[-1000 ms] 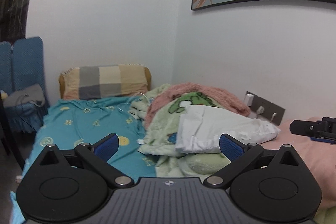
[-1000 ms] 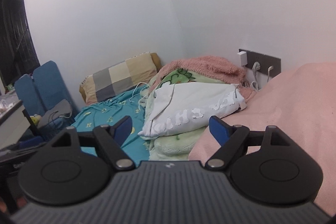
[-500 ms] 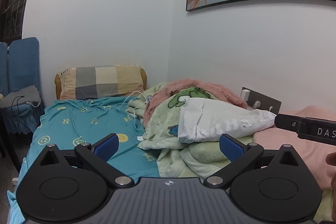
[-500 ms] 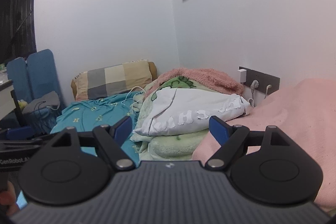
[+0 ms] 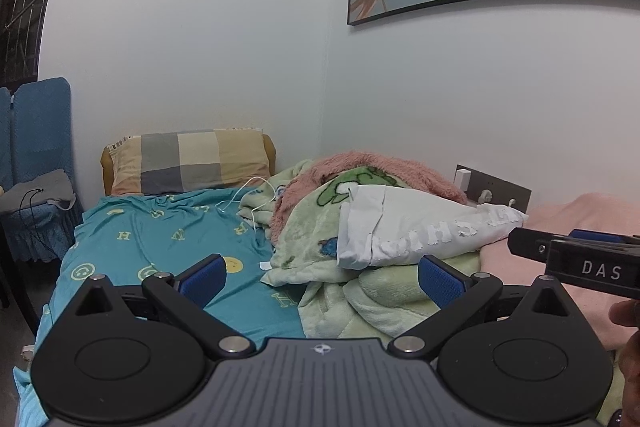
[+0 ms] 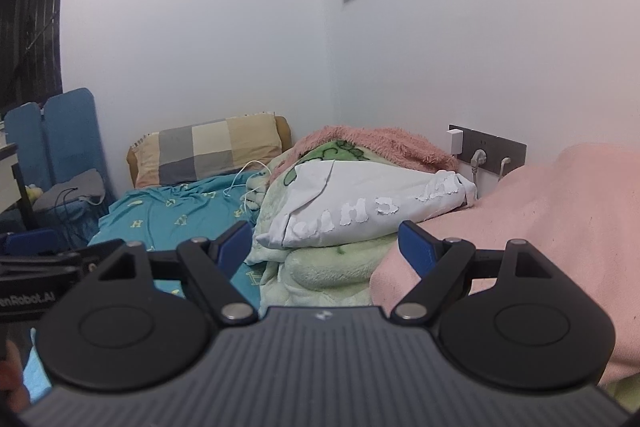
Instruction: Fold clothes
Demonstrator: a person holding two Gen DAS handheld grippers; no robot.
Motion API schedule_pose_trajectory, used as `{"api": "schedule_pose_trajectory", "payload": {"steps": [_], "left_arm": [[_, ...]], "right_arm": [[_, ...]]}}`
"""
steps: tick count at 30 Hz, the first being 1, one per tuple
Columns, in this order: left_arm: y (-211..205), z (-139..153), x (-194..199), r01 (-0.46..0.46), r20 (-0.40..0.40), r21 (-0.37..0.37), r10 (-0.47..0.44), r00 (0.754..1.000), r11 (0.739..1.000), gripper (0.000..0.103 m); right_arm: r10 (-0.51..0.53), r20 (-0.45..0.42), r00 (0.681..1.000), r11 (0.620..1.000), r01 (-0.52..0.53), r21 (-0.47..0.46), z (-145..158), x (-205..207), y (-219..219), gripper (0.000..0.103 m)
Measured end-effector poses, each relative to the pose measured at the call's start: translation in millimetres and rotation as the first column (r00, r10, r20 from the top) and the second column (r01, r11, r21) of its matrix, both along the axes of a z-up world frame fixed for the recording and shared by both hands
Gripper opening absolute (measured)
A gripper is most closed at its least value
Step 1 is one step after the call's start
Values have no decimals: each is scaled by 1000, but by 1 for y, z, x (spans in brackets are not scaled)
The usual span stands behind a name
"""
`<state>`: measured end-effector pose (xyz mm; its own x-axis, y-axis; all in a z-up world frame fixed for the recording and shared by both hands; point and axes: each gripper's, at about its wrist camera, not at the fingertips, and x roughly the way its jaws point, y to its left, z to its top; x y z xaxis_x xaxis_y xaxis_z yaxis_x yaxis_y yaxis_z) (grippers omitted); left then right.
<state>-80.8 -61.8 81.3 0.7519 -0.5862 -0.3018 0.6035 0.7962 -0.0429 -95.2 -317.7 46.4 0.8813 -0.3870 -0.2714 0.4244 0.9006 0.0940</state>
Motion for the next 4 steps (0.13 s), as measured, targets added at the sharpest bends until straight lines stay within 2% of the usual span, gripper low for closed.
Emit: {"api": "schedule_pose_trajectory", "payload": {"steps": [4], "left_arm": [[2, 2, -3, 1, 10, 1, -1, 1000, 1000, 103]], "right_arm": [[-2, 4, 1000, 1000, 2, -11, 4, -3, 2, 82]]}}
